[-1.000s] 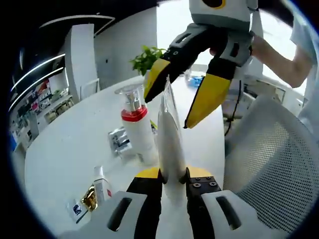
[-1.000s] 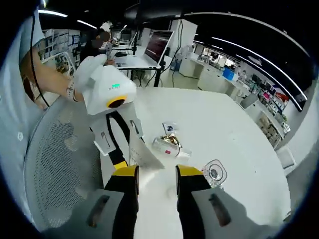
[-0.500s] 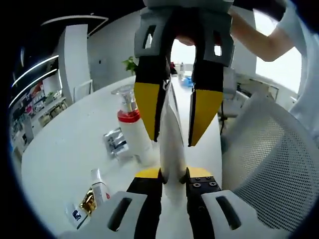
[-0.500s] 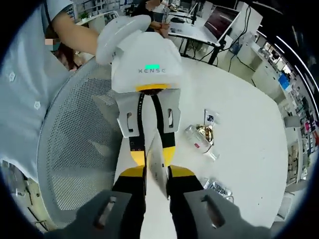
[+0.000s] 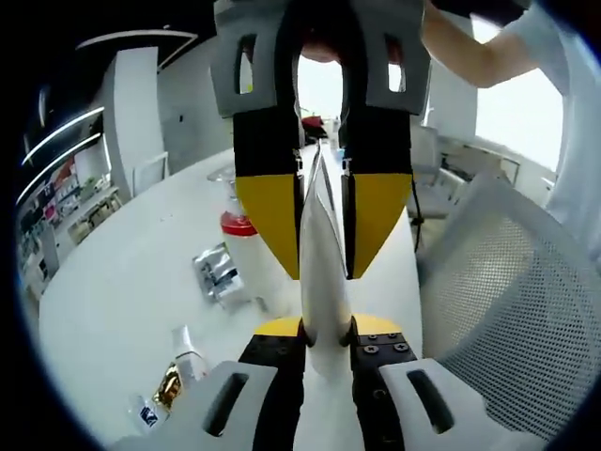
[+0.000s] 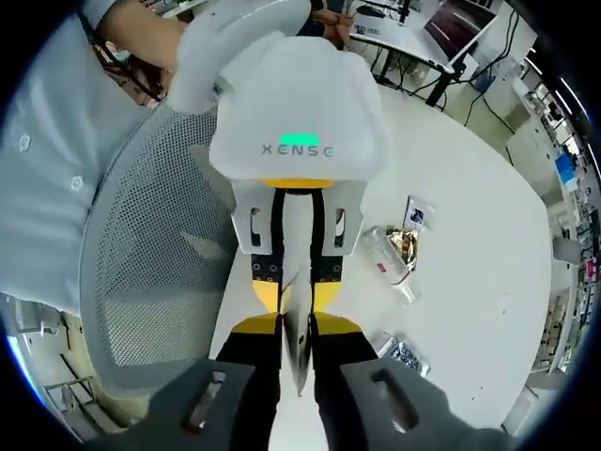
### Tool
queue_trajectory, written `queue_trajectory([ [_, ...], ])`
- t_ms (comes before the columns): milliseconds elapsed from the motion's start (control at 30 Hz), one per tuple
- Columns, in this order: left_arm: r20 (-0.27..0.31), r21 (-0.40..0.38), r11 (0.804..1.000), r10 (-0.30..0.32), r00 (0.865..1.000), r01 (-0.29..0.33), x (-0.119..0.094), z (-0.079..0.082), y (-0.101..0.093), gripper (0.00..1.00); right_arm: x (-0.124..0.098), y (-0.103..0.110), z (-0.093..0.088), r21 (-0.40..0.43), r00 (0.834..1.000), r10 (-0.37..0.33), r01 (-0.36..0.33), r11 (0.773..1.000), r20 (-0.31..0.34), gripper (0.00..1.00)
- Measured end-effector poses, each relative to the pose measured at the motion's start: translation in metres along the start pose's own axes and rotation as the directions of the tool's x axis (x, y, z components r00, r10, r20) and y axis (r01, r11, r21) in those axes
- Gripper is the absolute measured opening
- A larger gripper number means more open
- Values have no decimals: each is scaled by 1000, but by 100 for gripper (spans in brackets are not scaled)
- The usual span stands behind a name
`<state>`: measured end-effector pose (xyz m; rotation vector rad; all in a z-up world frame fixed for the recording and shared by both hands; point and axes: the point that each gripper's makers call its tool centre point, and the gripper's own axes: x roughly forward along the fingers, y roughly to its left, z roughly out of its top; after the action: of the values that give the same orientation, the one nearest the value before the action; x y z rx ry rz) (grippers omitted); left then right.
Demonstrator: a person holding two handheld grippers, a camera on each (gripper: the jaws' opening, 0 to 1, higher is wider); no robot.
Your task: Arrange the skincare products in the storage area until every visible bottle or jar stands upright without overlapping.
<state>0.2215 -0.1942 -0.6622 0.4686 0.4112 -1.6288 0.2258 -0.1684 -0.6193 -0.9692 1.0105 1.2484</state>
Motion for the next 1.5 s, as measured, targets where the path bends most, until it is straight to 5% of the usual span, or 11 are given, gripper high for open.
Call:
queue_trajectory([
  [433, 10, -71, 997, 32, 999, -31, 10, 2, 25, 17, -6, -22, -8, 81, 1000, -17, 18, 997, -14, 7],
  [733, -34, -26, 996, 86, 996, -86, 9, -9, 33, 23, -6, -26, -7, 69, 999, -37, 38, 997, -18, 7],
  [1500, -39, -57, 987, 150, 988, -152, 10, -3, 69, 17, -10, -64, -23, 132, 996, -84, 87, 987, -28, 7],
])
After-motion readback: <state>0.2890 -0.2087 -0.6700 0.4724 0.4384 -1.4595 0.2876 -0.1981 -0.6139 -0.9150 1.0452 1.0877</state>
